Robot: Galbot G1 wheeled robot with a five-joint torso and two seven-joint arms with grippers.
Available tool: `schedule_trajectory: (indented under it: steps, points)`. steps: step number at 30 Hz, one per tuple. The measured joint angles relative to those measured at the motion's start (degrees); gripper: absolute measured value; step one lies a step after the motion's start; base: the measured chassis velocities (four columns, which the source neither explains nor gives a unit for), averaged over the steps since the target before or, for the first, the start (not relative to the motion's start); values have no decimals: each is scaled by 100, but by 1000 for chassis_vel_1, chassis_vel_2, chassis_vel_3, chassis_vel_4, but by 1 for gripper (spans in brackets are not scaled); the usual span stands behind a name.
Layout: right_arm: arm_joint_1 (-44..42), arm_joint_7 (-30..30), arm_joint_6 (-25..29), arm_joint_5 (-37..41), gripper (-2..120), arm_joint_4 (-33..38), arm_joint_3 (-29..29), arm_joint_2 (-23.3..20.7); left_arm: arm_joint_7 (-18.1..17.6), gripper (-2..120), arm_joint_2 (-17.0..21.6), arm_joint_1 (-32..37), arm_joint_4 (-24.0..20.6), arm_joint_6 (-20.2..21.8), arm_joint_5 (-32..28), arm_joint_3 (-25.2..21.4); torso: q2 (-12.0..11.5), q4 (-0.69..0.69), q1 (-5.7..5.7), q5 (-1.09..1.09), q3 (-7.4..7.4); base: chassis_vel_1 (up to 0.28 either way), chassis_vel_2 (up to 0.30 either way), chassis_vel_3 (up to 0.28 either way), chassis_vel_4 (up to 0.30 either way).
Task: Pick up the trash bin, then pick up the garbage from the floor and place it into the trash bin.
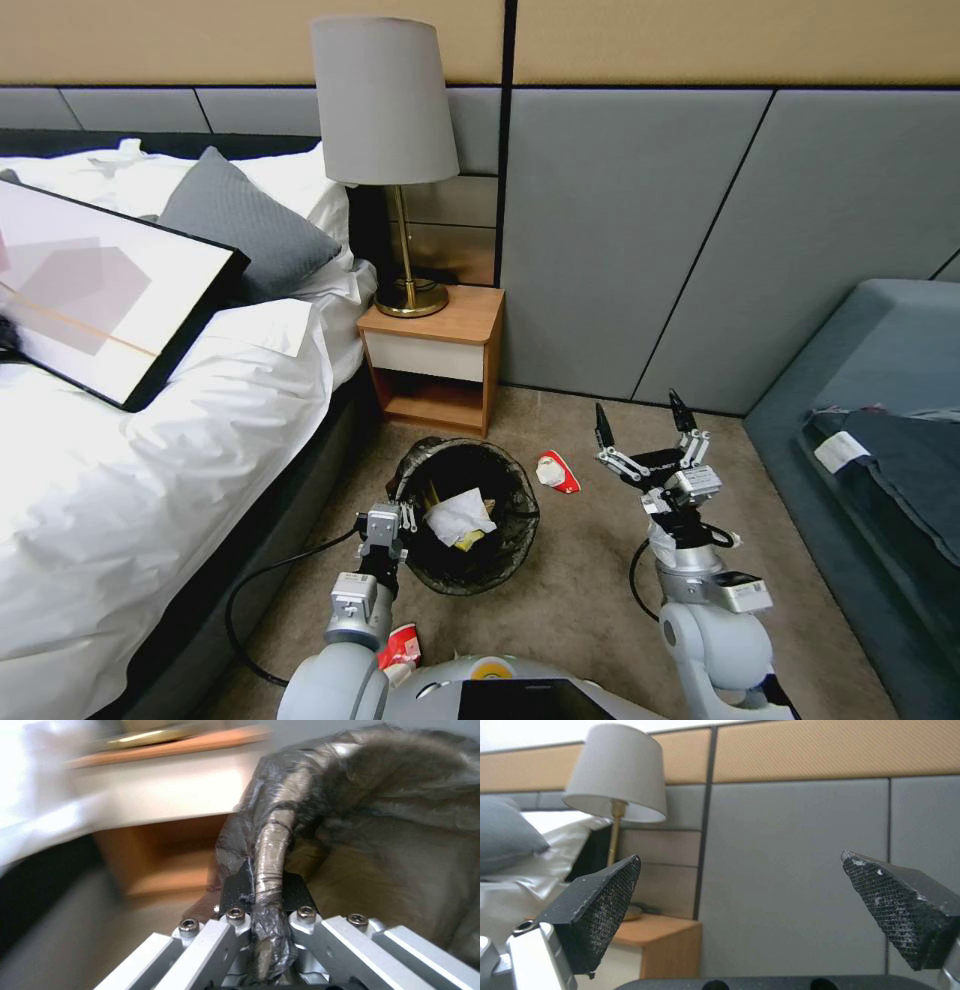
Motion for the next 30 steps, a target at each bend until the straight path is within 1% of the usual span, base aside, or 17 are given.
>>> schedule_trajectory:
  steps: [2,3,6,13,20,28,30]
  points:
    - [12,57,-69,-13,100,-29,-16,-7,35,1,53,1,-30,-32,-23,-7,0,0,0,1,0,0,0,0,0]
    - [31,92,-119,-21,100,-51,-33,-19,40,1,71,3,-53,-47,-40,-10,0,2,0,4,0,0,0,0,0]
    - [82,128,-180,-50,100,-102,-58,-39,46,1,75,34,-61,-44,-59,6,0,4,0,2,0,0,0,0,0]
    - [154,142,-266,-82,100,-177,-98,-90,4,1,66,121,-125,72,-152,81,0,3,0,2,0,0,0,0,0]
    - [316,168,-407,-93,100,-278,-168,-256,-30,1,89,178,-157,126,-188,107,0,2,0,2,0,0,0,0,0]
    - [547,262,-743,-38,100,-521,-338,-441,-53,1,105,191,-207,137,-186,54,0,2,0,2,0,0,0,0,0]
    - [687,282,-875,63,100,-696,-391,-520,-67,1,108,196,-223,140,-183,17,0,2,0,3,0,0,0,0,0]
